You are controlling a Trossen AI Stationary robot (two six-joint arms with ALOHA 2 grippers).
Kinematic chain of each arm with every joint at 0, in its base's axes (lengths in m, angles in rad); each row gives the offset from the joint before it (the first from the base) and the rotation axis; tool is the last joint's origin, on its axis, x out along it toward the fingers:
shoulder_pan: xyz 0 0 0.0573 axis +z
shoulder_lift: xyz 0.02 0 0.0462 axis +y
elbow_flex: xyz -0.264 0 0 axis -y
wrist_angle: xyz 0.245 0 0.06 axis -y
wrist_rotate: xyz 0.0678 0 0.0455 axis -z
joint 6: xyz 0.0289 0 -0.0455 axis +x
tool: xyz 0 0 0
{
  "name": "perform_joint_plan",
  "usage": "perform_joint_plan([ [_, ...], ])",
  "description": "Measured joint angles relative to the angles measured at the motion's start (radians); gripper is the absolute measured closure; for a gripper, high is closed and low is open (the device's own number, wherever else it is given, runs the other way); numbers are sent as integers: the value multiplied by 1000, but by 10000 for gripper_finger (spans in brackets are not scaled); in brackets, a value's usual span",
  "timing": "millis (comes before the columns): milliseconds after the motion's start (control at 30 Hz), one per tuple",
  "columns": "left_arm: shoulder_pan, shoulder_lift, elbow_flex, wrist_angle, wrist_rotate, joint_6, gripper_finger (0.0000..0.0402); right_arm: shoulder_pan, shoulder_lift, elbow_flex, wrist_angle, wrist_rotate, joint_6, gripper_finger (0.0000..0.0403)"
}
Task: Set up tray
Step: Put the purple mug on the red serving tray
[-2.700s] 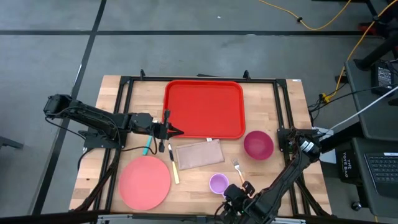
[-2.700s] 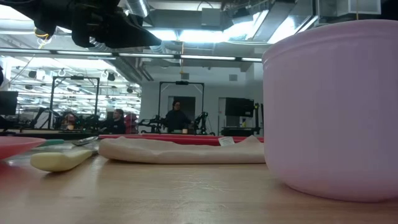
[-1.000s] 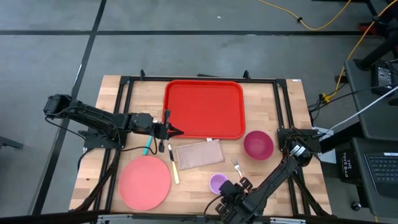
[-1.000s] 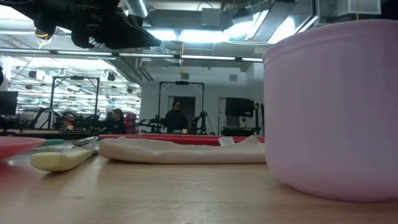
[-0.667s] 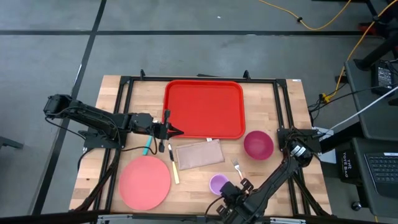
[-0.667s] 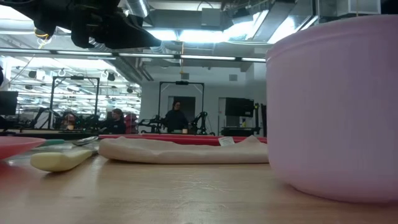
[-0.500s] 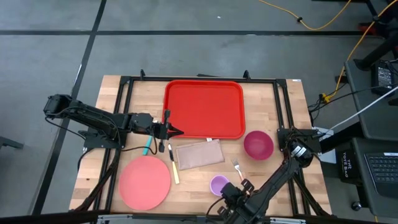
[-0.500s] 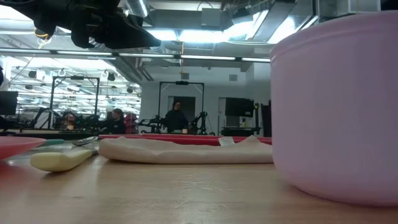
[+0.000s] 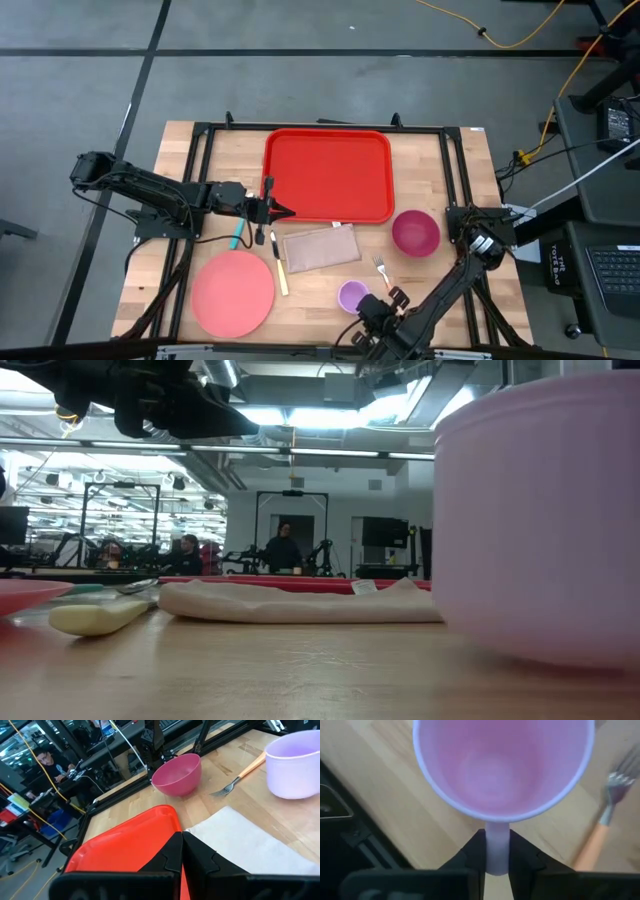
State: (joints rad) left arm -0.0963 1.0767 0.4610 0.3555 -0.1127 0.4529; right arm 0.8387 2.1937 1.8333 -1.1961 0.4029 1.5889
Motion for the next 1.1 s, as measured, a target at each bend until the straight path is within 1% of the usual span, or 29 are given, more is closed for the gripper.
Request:
perform_joint_plan([
  [133, 0, 0, 0, 3, 18, 14, 398, 0, 0, 53, -132, 15, -1, 347],
  [300, 0, 0, 0, 7, 68, 14, 399, -5, -2, 166, -256, 31, -11, 347],
  [600, 0, 0, 0, 7, 72, 14, 399, -20, -2, 376, -380, 74, -156, 347],
  [700, 0, 0, 0, 7, 72, 14, 400, -44, -2, 409, -372, 73, -218, 347],
  [833, 0, 0, 0, 0, 80, 6, 400, -78, -2, 413, -358, 62, -286, 347],
  [933, 0, 0, 0, -16, 81, 28, 400, -95, -3, 402, -303, 67, -324, 347],
  [1000, 1, 0, 0, -30, 80, 48, 400, -98, -3, 393, -262, 91, -340, 347],
  [1100, 9, -2, 0, -52, 90, 57, 400, -111, -4, 350, -192, 100, -361, 347],
])
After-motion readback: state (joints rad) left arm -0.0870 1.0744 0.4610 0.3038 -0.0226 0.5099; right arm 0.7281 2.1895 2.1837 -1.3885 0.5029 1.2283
